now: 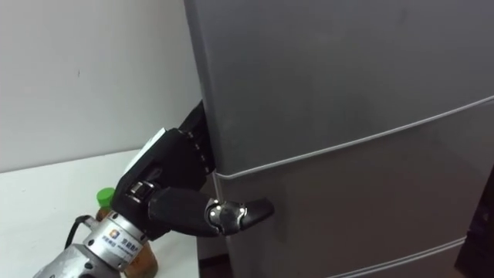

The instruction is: Put the bottle in the upper fridge

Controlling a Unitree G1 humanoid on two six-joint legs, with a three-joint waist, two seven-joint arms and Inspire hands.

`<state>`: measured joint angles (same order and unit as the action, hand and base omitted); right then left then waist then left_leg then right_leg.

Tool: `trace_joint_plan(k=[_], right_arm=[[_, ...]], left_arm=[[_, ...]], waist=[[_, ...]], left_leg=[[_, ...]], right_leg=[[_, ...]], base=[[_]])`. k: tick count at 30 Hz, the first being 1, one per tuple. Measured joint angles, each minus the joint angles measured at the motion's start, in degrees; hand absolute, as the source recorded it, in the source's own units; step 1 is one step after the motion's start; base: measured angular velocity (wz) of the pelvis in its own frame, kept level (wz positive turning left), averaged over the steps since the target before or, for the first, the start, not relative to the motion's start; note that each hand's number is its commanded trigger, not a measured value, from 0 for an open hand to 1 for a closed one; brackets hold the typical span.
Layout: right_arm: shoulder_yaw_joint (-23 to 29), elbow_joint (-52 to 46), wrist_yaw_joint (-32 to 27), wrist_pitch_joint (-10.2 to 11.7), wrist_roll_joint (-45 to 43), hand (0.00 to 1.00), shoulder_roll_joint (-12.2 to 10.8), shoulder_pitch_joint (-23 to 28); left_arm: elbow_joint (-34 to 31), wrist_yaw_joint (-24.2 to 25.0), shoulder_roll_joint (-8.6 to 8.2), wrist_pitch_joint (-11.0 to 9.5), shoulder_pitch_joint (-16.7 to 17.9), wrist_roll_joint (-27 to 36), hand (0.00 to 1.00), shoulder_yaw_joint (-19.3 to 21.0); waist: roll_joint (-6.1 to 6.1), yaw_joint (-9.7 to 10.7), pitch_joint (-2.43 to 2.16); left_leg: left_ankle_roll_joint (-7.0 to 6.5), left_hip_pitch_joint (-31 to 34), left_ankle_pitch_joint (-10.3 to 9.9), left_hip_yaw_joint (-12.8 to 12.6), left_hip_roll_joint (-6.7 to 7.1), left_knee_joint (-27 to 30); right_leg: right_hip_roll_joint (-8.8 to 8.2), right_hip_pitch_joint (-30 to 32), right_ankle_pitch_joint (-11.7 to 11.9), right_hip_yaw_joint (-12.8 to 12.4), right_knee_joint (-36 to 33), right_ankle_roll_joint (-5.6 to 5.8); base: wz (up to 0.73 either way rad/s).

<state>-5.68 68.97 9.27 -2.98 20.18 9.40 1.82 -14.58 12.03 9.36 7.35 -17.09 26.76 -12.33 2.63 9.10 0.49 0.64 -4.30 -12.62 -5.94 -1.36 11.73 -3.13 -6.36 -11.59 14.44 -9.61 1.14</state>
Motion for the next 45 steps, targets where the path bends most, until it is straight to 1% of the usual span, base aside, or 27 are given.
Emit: trace_joint_plan(k=[4, 5, 6, 7, 8, 9, 10, 14, 16, 17, 18, 19, 20, 21, 23, 24, 25, 27, 28, 29, 30, 31, 33, 35, 36, 39, 45], right_arm=[[-2.1, 0.4, 0.3, 0.6, 0.0, 0.0, 0.1, -0.4], [-2.1, 0.4, 0.3, 0.6, 0.0, 0.0, 0.1, -0.4], [-2.1, 0.4, 0.4, 0.6, 0.0, 0.0, 0.1, -0.5], [-2.1, 0.4, 0.6, 0.6, 0.0, 0.0, 0.1, -0.5], [-2.1, 0.4, 0.7, 0.6, 0.0, 0.0, 0.1, -0.5], [-2.2, 0.4, 0.8, 0.6, 0.0, 0.0, 0.1, -0.5], [-2.2, 0.4, 0.9, 0.6, 0.0, 0.0, 0.1, -0.5], [-3.0, 0.4, 0.9, 1.2, 0.2, 0.0, 0.1, -0.5], [-3.9, 0.4, 0.9, 1.8, 0.3, 0.0, 0.1, -0.5], [-4.1, 0.4, 0.9, 1.9, 0.3, 0.0, 0.1, -0.5], [-4.3, 0.5, 0.9, 2.0, 0.5, 0.0, 0.1, -0.6], [-4.4, 0.5, 0.9, 2.2, 0.5, 0.0, 0.0, -0.7], [-4.4, 0.5, 0.9, 2.3, 0.5, 0.0, 0.0, -0.7], [-4.4, 0.5, 0.9, 2.4, 0.5, 0.0, 0.0, -0.7], [-4.4, 0.7, 0.9, 2.5, 0.6, 0.0, 0.0, -0.6], [-4.4, 1.0, 0.8, 2.7, 1.3, 0.0, 0.0, -0.5], [-4.4, 1.2, 0.8, 2.9, 2.1, 0.0, 0.0, -0.5], [-4.4, 1.5, 0.7, 2.9, 2.2, 0.0, 0.0, -0.5], [-4.4, 1.5, 0.7, 3.0, 2.1, 0.0, 0.0, -0.5], [-4.4, 1.5, 0.7, 3.1, 2.1, 0.0, 0.0, -0.5], [-4.4, 1.6, 0.7, 3.1, 2.0, 0.0, 0.0, -0.5], [-4.3, 1.6, 0.7, 3.1, 2.0, 0.0, 0.0, -0.5], [-4.3, 1.7, 0.8, 3.2, 2.1, 0.0, 0.0, -0.6], [-4.3, 2.1, 0.9, 3.2, 2.1, 0.0, 0.0, -0.8], [-4.4, 2.2, 0.9, 3.2, 2.1, 0.0, 0.0, -0.8], [-4.3, 2.2, 0.9, 3.2, 2.1, 0.0, 0.0, -0.7], [-4.3, 2.5, 0.9, 3.5, 2.1, 0.0, 0.0, -0.8]], left_arm=[[0.0, 0.0, 0.05, -0.4, 0.0, -0.7, 0.0, -1.6], [0.0, 0.0, 0.06, -0.4, 0.0, -0.7, 0.11, -1.7], [0.0, 0.0, 0.07, -0.4, 0.1, -0.7, 0.34, -1.8], [0.0, 0.0, 0.07, -0.5, 0.1, -0.9, 0.44, -2.0], [0.0, 0.0, 0.07, -0.7, 0.2, -1.3, 0.61, -2.1], [0.0, 0.0, 0.04, -1.1, 0.4, -1.6, 0.85, -2.4], [0.0, 0.0, 0.04, -1.4, 0.7, -1.6, 1.0, -2.6], [0.0, 0.0, -0.29, -2.4, 1.7, -1.6, 1.0, -2.5], [0.0, 0.1, -0.92, -2.7, 1.7, -1.7, 0.85, -2.7], [0.0, 0.3, -0.79, -2.9, 1.9, -1.7, 0.74, -3.3], [-0.1, 0.3, -1.19, -3.8, 3.1, -1.6, 0.72, -4.3], [0.0, -0.2, -2.59, -3.8, 3.8, -1.8, 0.66, -4.1], [0.1, -0.3, -3.03, -3.7, 3.8, -2.2, 0.62, -3.9], [0.1, -0.3, -3.22, -3.8, 3.8, -2.4, 0.6, -3.8], [0.1, -0.3, -3.24, -4.2, 3.8, -2.7, 0.58, -3.7], [0.1, -0.3, -3.21, -4.6, 3.8, -2.7, 0.56, -3.9], [0.1, -0.3, -3.17, -5.2, 3.9, -2.7, 0.53, -4.3], [0.1, -0.3, -3.34, -5.7, 4.3, -2.6, 0.5, -4.7], [0.1, -0.3, -3.8, -5.6, 4.3, -2.6, 0.45, -4.7], [0.2, -0.4, -4.0, -5.6, 4.4, -2.4, 0.44, -4.7], [0.3, -0.4, -4.32, -5.7, 4.6, -2.0, 0.36, -4.7], [0.3, -0.4, -4.31, -5.8, 4.7, -1.7, 0.31, -4.7], [0.3, -0.4, -4.22, -5.8, 4.7, -1.3, 0.24, -4.7], [0.3, -0.1, -4.19, -5.9, 4.7, -1.2, 0.2, -4.9], [0.3, 0.0, -4.15, -6.0, 4.7, -1.2, 0.2, -5.2], [0.3, 0.1, -3.75, -6.2, 4.7, -1.4, 0.12, -5.9], [0.2, 2.3, -2.87, -7.0, 4.7, -1.6, 0.07, -6.6]], waist=[[-0.24, -0.1, -0.02], [-0.25, -0.1, -0.01], [-0.25, 0.0, -0.01], [-0.22, 0.0, -0.03], [-0.23, 0.0, -0.02], [-0.22, 0.0, -0.02], [-0.22, 0.0, -0.03], [-0.25, -0.1, 0.0], [-0.22, 0.0, -0.01], [-0.23, 0.0, -0.01], [-0.24, -0.2, 0.0], [-0.23, -0.2, -0.01], [-0.23, -0.2, 0.0], [-0.35, -0.2, 0.1], [-0.28, -0.1, 0.11], [-0.27, -0.1, 0.11], [-0.27, -0.1, 0.12], [-0.28, -0.1, 0.12], [-0.25, -0.1, 0.11], [-0.25, -0.1, 0.11], [-0.26, 0.0, 0.13], [-0.26, -0.1, 0.13], [-0.26, 0.0, 0.13], [-0.29, -0.1, 0.14], [-0.3, -0.1, 0.15], [-0.31, -0.1, 0.16], [-0.1, -0.1, 0.21]], left_leg=[[-0.08, -0.1, 0.0, 0.0, 0.03, 0.0], [-0.09, -0.1, 0.1, 0.0, 0.03, 0.0], [-0.1, -0.1, 0.1, 0.0, 0.05, 0.0], [-0.13, -0.1, 0.1, 0.0, 0.06, 0.0], [-0.13, -0.1, 0.1, 0.0, 0.07, 0.0], [-0.14, -0.1, 0.1, 0.0, 0.08, 0.0], [-0.15, -0.1, 0.1, 0.0, 0.1, 0.0], [-0.17, -0.2, 0.1, 0.0, 0.13, 0.0], [-0.18, -0.2, 0.1, 0.0, 0.14, 0.0], [-0.18, -0.2, 0.1, 0.0, 0.14, 0.0], [-0.18, -0.2, 0.1, 0.0, 0.15, 0.0], [-0.18, -0.1, 0.1, 0.0, 0.16, 0.0], [-0.21, -0.1, 0.1, 0.0, 0.15, 0.0], [-0.23, 0.0, 0.2, 0.0, 0.15, 0.0], [-0.23, 0.0, 0.2, 0.0, 0.16, 0.0], [-0.23, 0.0, 0.2, -0.1, 0.16, 0.0], [-0.23, 0.0, 0.2, -0.1, 0.17, 0.0], [-0.23, -0.1, 0.2, -0.1, 0.18, 0.0], [-0.23, -0.1, 0.2, -0.1, 0.19, 0.0], [-0.23, -0.1, 0.2, -0.1, 0.19, 0.0], [-0.23, -0.1, 0.2, -0.1, 0.18, -0.1], [-0.23, -0.1, 0.2, -0.1, 0.16, -0.1], [-0.22, -0.1, 0.2, -0.2, 0.15, -0.1], [-0.22, -0.2, 0.2, -0.2, 0.15, -0.1], [-0.22, -0.2, 0.2, -0.2, 0.16, -0.2], [-0.22, -0.2, 0.2, -0.2, 0.16, -0.2], [-0.23, 0.0, 0.2, -0.2, 0.17, 0.0]], right_leg=[[-0.09, -0.1, 0.0, 0.1, 0.0, 0.06], [-0.1, -0.1, 0.1, 0.1, 0.0, 0.07], [-0.12, -0.1, 0.1, 0.1, 0.0, 0.08], [-0.14, -0.2, 0.1, 0.2, 0.0, 0.1], [-0.15, -0.2, 0.1, 0.2, 0.0, 0.11], [-0.17, -0.2, 0.1, 0.2, 0.0, 0.12], [-0.19, -0.2, 0.1, 0.2, 0.0, 0.13], [-0.22, -0.4, 0.1, 0.0, 0.0, 0.15], [-0.23, -0.4, 0.1, 0.1, 0.1, 0.15], [-0.23, -0.4, 0.1, 0.0, 0.1, 0.15], [-0.24, -0.5, 0.1, 0.1, 0.1, 0.16], [-0.25, -0.4, 0.1, 0.1, 0.1, 0.16], [-0.25, -0.4, 0.1, 0.1, 0.1, 0.16], [-0.24, -0.3, 0.1, 0.1, 0.1, 0.16], [-0.23, -0.4, 0.1, 0.1, 0.2, 0.17], [-0.22, -0.4, 0.1, 0.0, 0.2, 0.17], [-0.21, -0.4, 0.1, 0.0, 0.3, 0.17], [-0.19, -0.5, 0.1, 0.0, 0.5, 0.2], [-0.19, -0.5, 0.1, 0.0, 0.6, 0.2], [-0.19, -0.6, 0.1, 0.0, 0.6, 0.2], [-0.16, -0.6, 0.1, 0.0, 0.7, 0.2], [-0.14, -0.6, 0.1, 0.0, 0.7, 0.2], [-0.13, -0.7, 0.1, 0.1, 0.7, 0.19], [-0.14, -0.8, 0.1, 0.0, 0.7, 0.2], [-0.14, -0.8, 0.1, 0.0, 0.7, 0.21], [-0.14, -0.8, 0.2, 0.0, 0.7, 0.23], [-0.13, -0.6, 0.3, -0.1, 0.9, 0.32]], base=[[0.0], [0.0], [0.0], [0.0], [0.0], [0.0], [0.0], [0.0], [0.0], [0.0], [0.0], [0.03], [0.0], [0.0], [0.0], [0.0], [0.0], [0.0], [0.0], [0.0], [0.0], [0.0], [0.0], [0.0], [0.0], [0.0], [0.0]])
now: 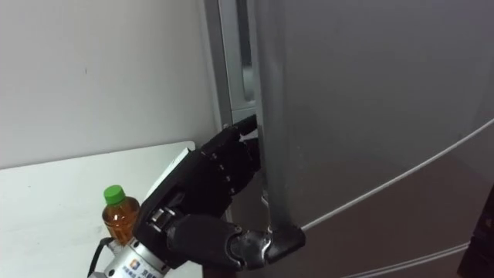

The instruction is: Put the bottle in the upper fridge

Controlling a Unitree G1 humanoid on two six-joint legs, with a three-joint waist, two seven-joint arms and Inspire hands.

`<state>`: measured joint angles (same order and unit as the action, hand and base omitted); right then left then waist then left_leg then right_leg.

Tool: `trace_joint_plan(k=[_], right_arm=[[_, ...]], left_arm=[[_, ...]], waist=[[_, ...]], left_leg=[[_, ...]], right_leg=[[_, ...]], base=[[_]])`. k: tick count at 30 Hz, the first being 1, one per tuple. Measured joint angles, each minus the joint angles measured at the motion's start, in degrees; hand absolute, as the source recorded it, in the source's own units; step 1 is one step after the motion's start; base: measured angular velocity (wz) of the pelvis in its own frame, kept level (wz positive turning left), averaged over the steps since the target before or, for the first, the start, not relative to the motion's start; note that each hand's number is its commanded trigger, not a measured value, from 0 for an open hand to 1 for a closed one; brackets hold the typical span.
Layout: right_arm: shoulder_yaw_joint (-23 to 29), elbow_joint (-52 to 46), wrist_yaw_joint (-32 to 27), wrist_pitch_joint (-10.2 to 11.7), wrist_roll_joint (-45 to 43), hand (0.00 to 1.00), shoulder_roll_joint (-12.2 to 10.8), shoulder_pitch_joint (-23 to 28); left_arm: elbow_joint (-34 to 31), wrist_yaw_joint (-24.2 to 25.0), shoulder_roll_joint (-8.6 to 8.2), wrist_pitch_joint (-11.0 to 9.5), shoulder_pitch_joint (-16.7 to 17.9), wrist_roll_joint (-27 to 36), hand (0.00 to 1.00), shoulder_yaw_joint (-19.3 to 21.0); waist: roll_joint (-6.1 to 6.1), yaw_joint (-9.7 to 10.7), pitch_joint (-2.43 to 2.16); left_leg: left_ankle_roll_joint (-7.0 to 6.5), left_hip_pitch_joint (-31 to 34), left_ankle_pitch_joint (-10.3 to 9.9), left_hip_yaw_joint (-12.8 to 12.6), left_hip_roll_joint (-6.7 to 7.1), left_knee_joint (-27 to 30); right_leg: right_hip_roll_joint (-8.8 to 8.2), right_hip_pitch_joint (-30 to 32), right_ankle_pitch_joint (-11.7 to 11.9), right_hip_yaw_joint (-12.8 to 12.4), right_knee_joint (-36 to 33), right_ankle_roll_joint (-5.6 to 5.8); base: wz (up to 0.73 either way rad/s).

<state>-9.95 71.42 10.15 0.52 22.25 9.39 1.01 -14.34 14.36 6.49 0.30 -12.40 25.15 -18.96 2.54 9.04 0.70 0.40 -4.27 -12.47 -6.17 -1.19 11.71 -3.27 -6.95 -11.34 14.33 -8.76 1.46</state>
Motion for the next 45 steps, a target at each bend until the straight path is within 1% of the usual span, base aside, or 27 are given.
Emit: trace_joint_plan(k=[6, 7, 9, 14, 18, 23, 27, 30, 32, 34, 38, 41, 42, 43, 44, 45], right_arm=[[0.0, 0.3, 0.0, 0.5, 0.0, 0.0, 0.1, -0.1], [0.0, 0.4, 0.0, 0.6, 0.0, 0.0, 0.1, -0.1], [0.0, 0.4, 0.1, 0.6, 0.0, 0.0, 0.1, -0.1], [0.0, 0.7, 0.2, 0.6, 0.0, 0.0, 0.1, -0.2], [0.0, 1.9, 0.6, 0.6, 0.1, 0.0, 0.1, -0.9], [0.0, 2.1, 0.7, 0.6, 0.9, 0.0, 0.1, -0.9], [0.0, 2.4, 1.1, 0.6, 2.6, 0.0, 0.1, -0.8], [0.1, 2.4, 1.1, 0.6, 2.5, 0.0, 0.1, -0.9], [0.1, 2.4, 1.1, 0.6, 2.5, 0.0, 0.1, -1.1], [0.1, 2.4, 1.2, 0.6, 2.5, 0.0, 0.1, -1.3], [0.1, 2.4, 1.2, 0.6, 2.5, 0.0, 0.1, -1.8], [0.1, 2.4, 1.1, 0.6, 2.7, 0.0, 0.0, -1.9], [0.1, 2.4, 1.1, 0.6, 2.8, 0.0, 0.0, -2.0], [0.1, 2.4, 1.1, 0.6, 3.1, 0.0, 0.0, -2.1], [0.1, 2.4, 1.1, 0.6, 3.0, 0.0, 0.0, -2.2], [0.1, 2.4, 1.0, 0.6, 2.8, 0.0, 0.0, -2.2]], left_arm=[[0.0, 1.7, 0.32, -1.3, 0.0, 0.1, 0.02, -1.1], [0.0, 1.7, 0.67, -1.7, 0.0, 0.1, 0.01, -1.5], [0.0, 2.1, 0.78, -1.9, 0.0, 0.1, 0.0, -1.7], [0.0, 2.2, 1.0, -1.9, 0.0, 0.1, 0.0, -2.0], [0.0, 2.6, 1.14, -1.9, 0.0, 0.1, 0.0, -2.3], [-0.1, 2.7, 0.81, -1.9, 0.0, 0.3, 0.0, -3.0], [-0.1, 3.6, 0.72, -2.0, 0.0, 0.6, 0.0, -3.4], [-0.1, 4.1, 0.71, -2.1, 0.0, 0.6, 0.0, -3.9], [-0.1, 4.8, 0.72, -2.0, 0.0, 0.6, 0.0, -4.3], [-0.1, 5.3, 0.84, -1.8, 0.0, 0.5, 0.0, -5.2], [-0.1, 6.8, 0.77, -1.7, -0.2, 0.6, 0.0, -6.6], [-0.1, 8.3, 0.8, -1.2, -1.4, 0.5, 0.0, -7.4], [-0.1, 8.8, 0.96, -0.7, -1.8, 0.5, 0.0, -7.9], [0.0, 9.3, 1.43, 0.2, -2.0, -0.1, 0.0, -8.3], [0.0, 9.6, 1.54, 0.8, -1.9, -0.3, 0.0, -8.4], [0.1, 9.9, 1.72, 2.0, -1.9, -1.2, 0.0, -8.4]], waist=[[0.27, 0.1, 0.02], [0.26, 0.0, 0.03], [0.26, 0.1, 0.03], [0.23, 0.1, 0.05], [0.31, 0.2, 0.16], [0.24, 0.3, 0.19], [0.07, 0.3, 0.3], [-0.06, 0.7, 0.38], [-0.22, 1.5, 0.48], [-0.39, 2.3, 0.59], [-0.41, 3.3, 0.61], [-0.41, 3.9, 0.6], [-0.39, 4.1, 0.59], [-0.38, 4.4, 0.59], [-0.37, 4.6, 0.59], [-0.36, 4.8, 0.58]], left_leg=[[-0.01, 0.1, 0.0, 0.0, 0.01, 0.0], [-0.01, 0.1, 0.0, 0.0, 0.01, 0.0], [-0.01, 0.1, 0.0, 0.0, 0.03, 0.0], [-0.01, -0.1, 0.0, 0.0, 0.03, 0.0], [-0.01, -0.3, 0.0, 0.0, 0.04, 0.0], [-0.03, -0.5, 0.0, -0.2, 0.05, -0.1], [-0.03, -1.0, 0.0, -0.7, 0.02, -0.2], [-0.03, -1.4, 0.0, -1.4, 0.0, -0.4], [-0.03, -1.4, 0.0, -1.6, 0.02, -0.4], [-0.03, -1.5, 0.0, -1.9, 0.01, -0.4], [-0.03, -1.5, 0.0, -2.7, -0.06, -0.4], [-0.02, -1.5, 0.0, -3.3, -0.13, -0.4], [-0.02, -1.5, 0.0, -3.4, -0.14, -0.4], [-0.02, -1.4, 0.0, -3.5, -0.17, -0.4], [-0.02, -1.3, 0.0, -3.5, -0.18, -0.4], [-0.02, -1.3, 0.0, -3.8, -0.25, -0.4]], right_leg=[[0.01, 0.1, 0.0, 0.0, 0.0, 0.0], [0.01, 0.1, 0.0, -0.1, 0.0, 0.0], [0.01, 0.0, 0.0, -0.1, 0.0, 0.0], [0.01, -0.2, 0.1, -0.2, 0.0, 0.0], [0.01, -0.4, 0.1, -0.3, 0.0, 0.01], [0.0, -0.4, 0.1, -0.4, 0.0, 0.02], [0.0, -0.5, 0.1, -0.8, -0.1, 0.02], [-0.01, -0.6, 0.1, -1.6, -0.1, 0.08], [-0.04, -0.6, 0.1, -1.7, -0.1, 0.14], [-0.03, -0.4, 0.2, -2.1, -0.1, 0.15], [0.02, 0.0, 0.2, -2.9, -0.1, 0.15], [0.1, 0.2, 0.2, -3.5, 0.0, 0.13], [0.12, 0.3, 0.2, -3.6, 0.0, 0.13], [0.14, 0.5, 0.2, -3.6, 0.0, 0.12], [0.16, 0.6, 0.3, -3.7, 0.0, 0.11], [0.24, 0.8, 0.3, -4.1, -0.1, 0.07]], base=[[0.0], [0.0], [0.0], [0.0], [0.0], [0.0], [-0.05], [-0.11], [-0.07], [-0.08], [-0.12], [-0.1], [-0.04], [-0.04], [-0.08], [-0.17]])
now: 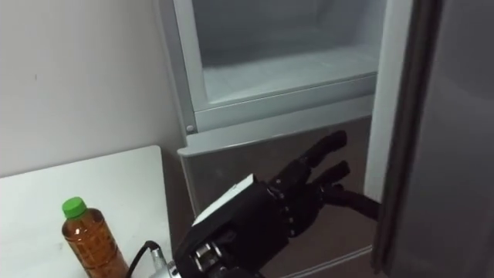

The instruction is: Put the bottle in the upper fridge

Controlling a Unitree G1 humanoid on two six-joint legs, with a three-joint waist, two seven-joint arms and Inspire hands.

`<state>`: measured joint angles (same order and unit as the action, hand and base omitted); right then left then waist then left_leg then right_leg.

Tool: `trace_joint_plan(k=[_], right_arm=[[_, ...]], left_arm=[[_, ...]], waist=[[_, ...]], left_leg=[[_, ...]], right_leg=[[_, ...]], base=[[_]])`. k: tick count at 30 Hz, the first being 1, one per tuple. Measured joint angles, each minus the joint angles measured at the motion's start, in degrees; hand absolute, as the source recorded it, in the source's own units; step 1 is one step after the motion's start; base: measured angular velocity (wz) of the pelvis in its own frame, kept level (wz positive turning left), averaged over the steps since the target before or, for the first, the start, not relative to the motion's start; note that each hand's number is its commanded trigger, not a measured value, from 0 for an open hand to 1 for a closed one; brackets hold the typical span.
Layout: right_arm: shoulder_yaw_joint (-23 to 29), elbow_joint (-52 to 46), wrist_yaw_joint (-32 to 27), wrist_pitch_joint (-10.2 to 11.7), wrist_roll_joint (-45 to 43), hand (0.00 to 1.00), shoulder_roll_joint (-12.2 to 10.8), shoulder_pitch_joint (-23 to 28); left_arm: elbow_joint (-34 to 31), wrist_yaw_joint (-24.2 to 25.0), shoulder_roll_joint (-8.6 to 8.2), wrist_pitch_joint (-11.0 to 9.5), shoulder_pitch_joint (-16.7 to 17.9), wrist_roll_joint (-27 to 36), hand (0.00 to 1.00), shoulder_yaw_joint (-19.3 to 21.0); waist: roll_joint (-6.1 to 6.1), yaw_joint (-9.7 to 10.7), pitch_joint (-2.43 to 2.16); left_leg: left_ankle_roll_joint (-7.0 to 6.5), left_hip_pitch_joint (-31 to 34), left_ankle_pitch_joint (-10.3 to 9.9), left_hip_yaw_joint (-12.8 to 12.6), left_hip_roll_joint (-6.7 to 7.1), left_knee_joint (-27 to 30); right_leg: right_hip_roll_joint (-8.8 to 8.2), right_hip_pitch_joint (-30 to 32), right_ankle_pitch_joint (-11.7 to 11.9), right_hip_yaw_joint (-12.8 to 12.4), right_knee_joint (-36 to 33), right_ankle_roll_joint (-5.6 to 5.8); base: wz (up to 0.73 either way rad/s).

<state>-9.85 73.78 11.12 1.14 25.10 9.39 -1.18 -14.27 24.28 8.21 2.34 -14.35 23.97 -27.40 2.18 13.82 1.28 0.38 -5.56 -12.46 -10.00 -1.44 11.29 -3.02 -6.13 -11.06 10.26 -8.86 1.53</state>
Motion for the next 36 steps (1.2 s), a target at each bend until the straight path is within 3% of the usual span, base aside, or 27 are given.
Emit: trace_joint_plan(k=[4, 12, 18, 36], right_arm=[[0.0, -0.2, -0.1, 0.0, 0.3, 0.0, 0.0, 0.0], [0.6, -0.4, 0.3, 0.0, 0.4, 0.0, 0.1, 0.0], [2.2, -1.1, 1.1, -1.2, 0.3, 0.0, 0.0, 0.0], [2.8, -0.7, 0.7, -1.2, 1.9, 0.0, 0.1, 0.0]], left_arm=[[0.0, 1.3, 0.29, 2.2, -0.1, -1.2, 0.0, 0.0], [0.0, 1.4, 0.2, 3.6, -2.4, -1.1, 0.0, -0.5], [0.0, 1.8, 0.22, 4.0, -2.4, -1.2, 0.0, -0.5], [-0.1, 3.8, -0.1, 4.8, -2.4, -1.2, 0.0, -0.6]], waist=[[0.2, 0.5, -0.14], [1.1, 2.1, -0.73], [1.13, 3.6, -0.73], [1.6, 3.5, -0.4]], left_leg=[[0.0, 0.1, 0.0, -1.3, -0.11, 0.0], [0.0, -0.1, 0.0, -2.4, -0.14, -0.6], [0.0, -0.1, 0.0, -2.4, -0.22, -0.6], [-0.01, 0.1, 0.0, -2.6, -0.4, -0.6]], right_leg=[[0.08, 0.6, 0.1, -1.0, 0.0, -0.07], [0.17, 0.9, 0.1, -2.2, -0.1, -0.09], [0.21, 1.0, 0.2, -2.1, -0.3, -0.2], [0.36, 2.1, 0.4, -2.4, -0.9, -0.08]], base=[[-0.17], [-0.09], [-0.01], [0.01]])
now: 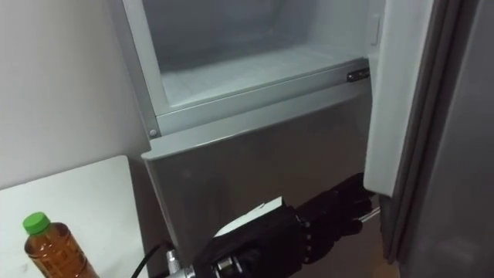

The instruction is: Put the bottle in the upper fridge

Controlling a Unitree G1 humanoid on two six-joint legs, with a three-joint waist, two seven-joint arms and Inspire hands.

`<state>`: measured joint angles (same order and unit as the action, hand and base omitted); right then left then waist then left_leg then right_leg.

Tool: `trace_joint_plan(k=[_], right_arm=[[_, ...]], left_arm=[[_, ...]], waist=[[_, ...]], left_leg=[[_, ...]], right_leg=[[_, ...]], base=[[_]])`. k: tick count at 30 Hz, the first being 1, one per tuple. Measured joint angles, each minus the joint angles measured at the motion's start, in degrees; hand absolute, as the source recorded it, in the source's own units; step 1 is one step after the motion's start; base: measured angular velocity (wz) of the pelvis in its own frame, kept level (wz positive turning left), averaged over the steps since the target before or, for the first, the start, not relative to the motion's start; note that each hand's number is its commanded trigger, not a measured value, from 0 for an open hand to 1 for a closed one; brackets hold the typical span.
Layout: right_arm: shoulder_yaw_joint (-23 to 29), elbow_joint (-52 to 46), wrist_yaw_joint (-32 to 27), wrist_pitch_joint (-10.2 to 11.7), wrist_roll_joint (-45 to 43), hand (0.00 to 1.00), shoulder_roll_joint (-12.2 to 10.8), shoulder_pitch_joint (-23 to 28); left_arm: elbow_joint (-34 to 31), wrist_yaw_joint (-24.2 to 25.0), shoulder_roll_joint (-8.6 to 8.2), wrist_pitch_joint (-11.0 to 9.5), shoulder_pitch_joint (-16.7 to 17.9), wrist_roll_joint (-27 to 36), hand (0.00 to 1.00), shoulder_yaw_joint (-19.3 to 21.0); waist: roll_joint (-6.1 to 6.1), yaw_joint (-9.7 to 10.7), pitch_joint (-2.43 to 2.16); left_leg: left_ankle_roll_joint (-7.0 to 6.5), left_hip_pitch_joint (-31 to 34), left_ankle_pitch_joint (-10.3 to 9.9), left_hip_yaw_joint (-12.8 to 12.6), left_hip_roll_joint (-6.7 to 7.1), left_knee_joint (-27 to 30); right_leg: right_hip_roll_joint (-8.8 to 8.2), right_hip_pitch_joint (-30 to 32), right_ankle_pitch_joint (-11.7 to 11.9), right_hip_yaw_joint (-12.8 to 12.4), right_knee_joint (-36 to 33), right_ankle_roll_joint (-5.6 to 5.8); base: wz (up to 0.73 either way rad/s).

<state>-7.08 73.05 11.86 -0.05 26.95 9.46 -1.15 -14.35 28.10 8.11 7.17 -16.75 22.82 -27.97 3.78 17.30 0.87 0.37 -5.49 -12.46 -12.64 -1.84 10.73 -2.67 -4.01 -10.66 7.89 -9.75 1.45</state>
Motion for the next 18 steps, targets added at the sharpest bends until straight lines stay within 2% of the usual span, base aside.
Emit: trace_joint_plan(k=[8, 18], right_arm=[[0.0, 0.0, -0.4, 0.1, 0.4, 0.0, 0.0, 0.0], [1.6, 0.5, -1.7, 0.8, 0.5, 0.0, 0.2, 0.1]], left_arm=[[0.0, 0.0, -0.58, 0.0, 0.0, 0.1, 0.0, -0.4], [0.1, 0.1, -1.1, 0.0, 0.0, 0.0, 0.0, -1.3]], waist=[[0.13, 0.4, 0.06], [0.2, 1.9, 0.12]], left_leg=[[0.01, 0.1, 0.0, -0.6, -0.14, 0.0], [0.02, -0.1, 0.0, -2.2, -0.46, 0.1]], right_leg=[[0.1, 0.0, 0.1, -0.1, 0.1, -0.09], [0.36, 0.2, 0.1, -1.5, 0.3, -0.22]], base=[[-0.01], [-0.07]])
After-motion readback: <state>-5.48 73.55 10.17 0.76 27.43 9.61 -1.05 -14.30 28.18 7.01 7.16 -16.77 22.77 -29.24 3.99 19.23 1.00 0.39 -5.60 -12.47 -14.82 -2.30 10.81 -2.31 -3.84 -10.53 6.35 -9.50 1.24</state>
